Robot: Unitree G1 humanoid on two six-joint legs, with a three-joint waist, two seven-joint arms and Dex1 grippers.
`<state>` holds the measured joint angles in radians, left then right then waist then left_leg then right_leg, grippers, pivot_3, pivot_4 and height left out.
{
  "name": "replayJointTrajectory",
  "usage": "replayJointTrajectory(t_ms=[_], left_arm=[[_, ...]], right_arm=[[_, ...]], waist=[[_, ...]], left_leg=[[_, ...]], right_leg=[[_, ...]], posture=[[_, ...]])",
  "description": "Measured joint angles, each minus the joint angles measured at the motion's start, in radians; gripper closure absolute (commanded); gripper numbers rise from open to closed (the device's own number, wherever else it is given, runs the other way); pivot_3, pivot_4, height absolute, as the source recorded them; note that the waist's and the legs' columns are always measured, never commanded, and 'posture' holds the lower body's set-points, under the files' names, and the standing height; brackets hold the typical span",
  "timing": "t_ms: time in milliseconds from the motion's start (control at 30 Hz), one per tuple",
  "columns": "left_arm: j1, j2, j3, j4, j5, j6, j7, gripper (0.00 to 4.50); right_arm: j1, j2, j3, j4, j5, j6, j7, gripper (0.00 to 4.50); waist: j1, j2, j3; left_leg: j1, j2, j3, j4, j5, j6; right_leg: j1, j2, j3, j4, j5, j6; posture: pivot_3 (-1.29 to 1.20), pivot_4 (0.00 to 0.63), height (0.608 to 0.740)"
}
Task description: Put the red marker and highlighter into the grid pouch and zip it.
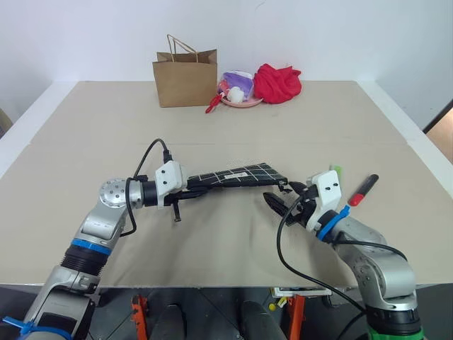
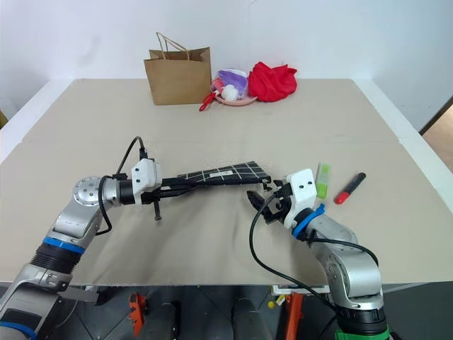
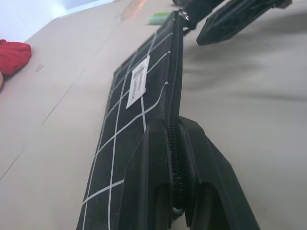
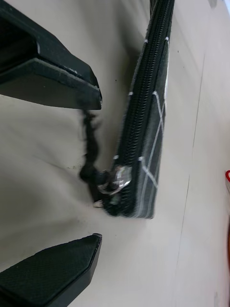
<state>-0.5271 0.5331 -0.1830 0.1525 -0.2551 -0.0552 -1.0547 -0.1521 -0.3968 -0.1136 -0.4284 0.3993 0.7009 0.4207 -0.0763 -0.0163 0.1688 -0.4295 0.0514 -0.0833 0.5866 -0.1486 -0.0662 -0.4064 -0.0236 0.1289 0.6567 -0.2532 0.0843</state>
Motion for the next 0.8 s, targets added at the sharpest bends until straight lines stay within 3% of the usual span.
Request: replayJointTrajectory(t_ms=[133,233,267,300,467,800], left_arm=[[0.010,0.000,0.002,-0.012,0.000,0.017,0.001,4.50],[0.013,0.000,0.003,-0.016,0.001,0.019,0.001,4.50],[0.014,0.000,0.003,-0.019,0.001,0.020,0.003,4.50],[0.014,0.000,0.003,-0.020,0.001,0.020,0.004,4.50],[0.016,-0.005,0.003,-0.039,0.001,0.043,0.012,4.50],[0.018,-0.007,0.004,-0.052,-0.001,0.075,0.021,4.50]], right_arm=[[-0.012,0.009,0.000,0.002,0.000,0.000,-0.013,0.06],[-0.023,0.009,0.000,0.005,0.001,0.001,-0.013,0.82],[-0.023,0.009,0.000,0.011,0.002,0.003,-0.013,1.56],[-0.023,0.009,0.000,0.016,0.003,0.004,-0.013,1.88],[-0.022,0.011,0.001,0.023,0.006,0.012,-0.015,4.41],[-0.023,0.005,0.020,0.023,-0.001,0.012,-0.028,4.41]], waist=[[0.000,0.000,0.000],[0.000,0.000,0.000],[0.000,0.000,0.000],[0.000,0.000,0.000],[0.000,0.000,0.000],[0.000,0.000,0.000]], left_leg=[[0.000,0.000,0.000,0.000,0.000,0.000],[0.000,0.000,0.000,0.000,0.000,0.000],[0.000,0.000,0.000,0.000,0.000,0.000],[0.000,0.000,0.000,0.000,0.000,0.000],[0.000,0.000,0.000,0.000,0.000,0.000],[0.000,0.000,0.000,0.000,0.000,0.000]], right_leg=[[0.000,0.000,0.000,0.000,-0.001,-0.002],[0.000,0.000,0.000,0.000,-0.001,-0.003],[0.000,0.000,0.000,0.000,-0.001,-0.003],[0.000,0.000,0.000,0.000,-0.001,-0.003],[0.000,0.000,0.000,0.000,0.000,0.000],[0.000,0.000,0.000,0.000,0.000,-0.001]], posture=[[0.00,0.150,0.740],[0.00,0.150,0.740],[0.00,0.150,0.740],[0.00,0.150,0.740],[0.00,0.150,0.740],[0.00,0.150,0.740]])
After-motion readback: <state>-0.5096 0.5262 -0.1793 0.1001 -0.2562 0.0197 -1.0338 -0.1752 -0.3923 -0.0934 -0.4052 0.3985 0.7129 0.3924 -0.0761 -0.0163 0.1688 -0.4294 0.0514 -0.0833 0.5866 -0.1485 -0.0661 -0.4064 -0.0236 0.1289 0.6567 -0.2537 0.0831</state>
